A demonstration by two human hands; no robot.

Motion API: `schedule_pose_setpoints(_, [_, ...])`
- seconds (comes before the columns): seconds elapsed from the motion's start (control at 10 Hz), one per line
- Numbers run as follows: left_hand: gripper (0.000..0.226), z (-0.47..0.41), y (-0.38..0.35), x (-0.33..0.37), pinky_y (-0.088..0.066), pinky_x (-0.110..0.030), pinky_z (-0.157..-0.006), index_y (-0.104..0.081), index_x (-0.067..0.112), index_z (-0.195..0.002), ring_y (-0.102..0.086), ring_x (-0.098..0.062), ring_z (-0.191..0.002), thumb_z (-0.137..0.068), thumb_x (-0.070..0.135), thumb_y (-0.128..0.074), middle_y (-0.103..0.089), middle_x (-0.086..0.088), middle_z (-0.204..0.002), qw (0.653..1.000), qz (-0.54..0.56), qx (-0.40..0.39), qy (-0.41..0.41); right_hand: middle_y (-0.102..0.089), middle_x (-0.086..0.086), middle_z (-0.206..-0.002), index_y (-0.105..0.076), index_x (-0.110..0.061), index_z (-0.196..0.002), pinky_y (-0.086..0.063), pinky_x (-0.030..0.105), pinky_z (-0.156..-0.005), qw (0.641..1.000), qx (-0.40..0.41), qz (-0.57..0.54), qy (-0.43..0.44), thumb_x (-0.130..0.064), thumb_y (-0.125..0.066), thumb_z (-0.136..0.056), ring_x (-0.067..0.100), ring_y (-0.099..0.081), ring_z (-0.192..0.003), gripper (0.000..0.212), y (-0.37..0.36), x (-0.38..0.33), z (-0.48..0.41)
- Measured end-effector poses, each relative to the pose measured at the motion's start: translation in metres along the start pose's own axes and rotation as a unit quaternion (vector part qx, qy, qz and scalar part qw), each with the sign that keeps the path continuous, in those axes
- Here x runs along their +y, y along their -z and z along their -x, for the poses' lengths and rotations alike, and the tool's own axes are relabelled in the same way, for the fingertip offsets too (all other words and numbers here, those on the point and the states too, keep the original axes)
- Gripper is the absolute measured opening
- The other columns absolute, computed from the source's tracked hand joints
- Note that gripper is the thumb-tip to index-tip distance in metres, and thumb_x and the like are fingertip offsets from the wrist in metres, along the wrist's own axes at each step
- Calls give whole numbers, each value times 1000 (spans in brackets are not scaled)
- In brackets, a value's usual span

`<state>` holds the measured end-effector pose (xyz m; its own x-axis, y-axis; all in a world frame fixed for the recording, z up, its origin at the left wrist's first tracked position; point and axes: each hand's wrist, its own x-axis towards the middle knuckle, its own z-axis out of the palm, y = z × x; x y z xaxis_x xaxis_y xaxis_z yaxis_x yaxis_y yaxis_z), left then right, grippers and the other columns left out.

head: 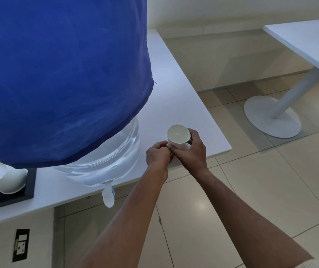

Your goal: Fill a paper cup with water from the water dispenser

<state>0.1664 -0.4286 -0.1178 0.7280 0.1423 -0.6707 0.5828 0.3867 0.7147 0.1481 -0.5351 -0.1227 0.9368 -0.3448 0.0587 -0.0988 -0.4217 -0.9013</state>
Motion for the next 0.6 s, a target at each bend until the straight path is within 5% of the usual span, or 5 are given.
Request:
schedule_pose_setpoints(0.3, [39, 2, 1, -2, -63, -33, -81, -74, 8, -112, -74, -22, -90, -88, -15, -54, -74, -14, -107, 1000, -3, -11, -5, -76, -2, -112, -66, -13, -126, -44, -1, -74, 1000, -3, 13, -18, -19, -91, -80, 14, -69, -104, 53, -1, 10, 7])
schedule_pose_setpoints(0.5, [45, 17, 10, 3, -62, -37, -92, -66, 5, -127, -72, -25, -99, -89, -13, -49, -68, -16, -117, 1000, -14, -5, -10, -75, 0, -128, -65, -13, -134, -58, 32, -102, 999, -22, -11, -43, -13, -91, -78, 16, -69, -122, 62, 15, 11, 17])
schedule_pose_setpoints(0.6, [44, 34, 21, 10, -59, -41, -99, -60, 5, -136, -68, -29, -109, -93, -3, -56, -64, -19, -128, 998, -65, -4, -7, -65, 3, -143, -56, -11, -145, -58, 23, -92, 994, -19, -61, -83, -9, -90, -81, 19, -62, -133, 73, 26, 6, 31])
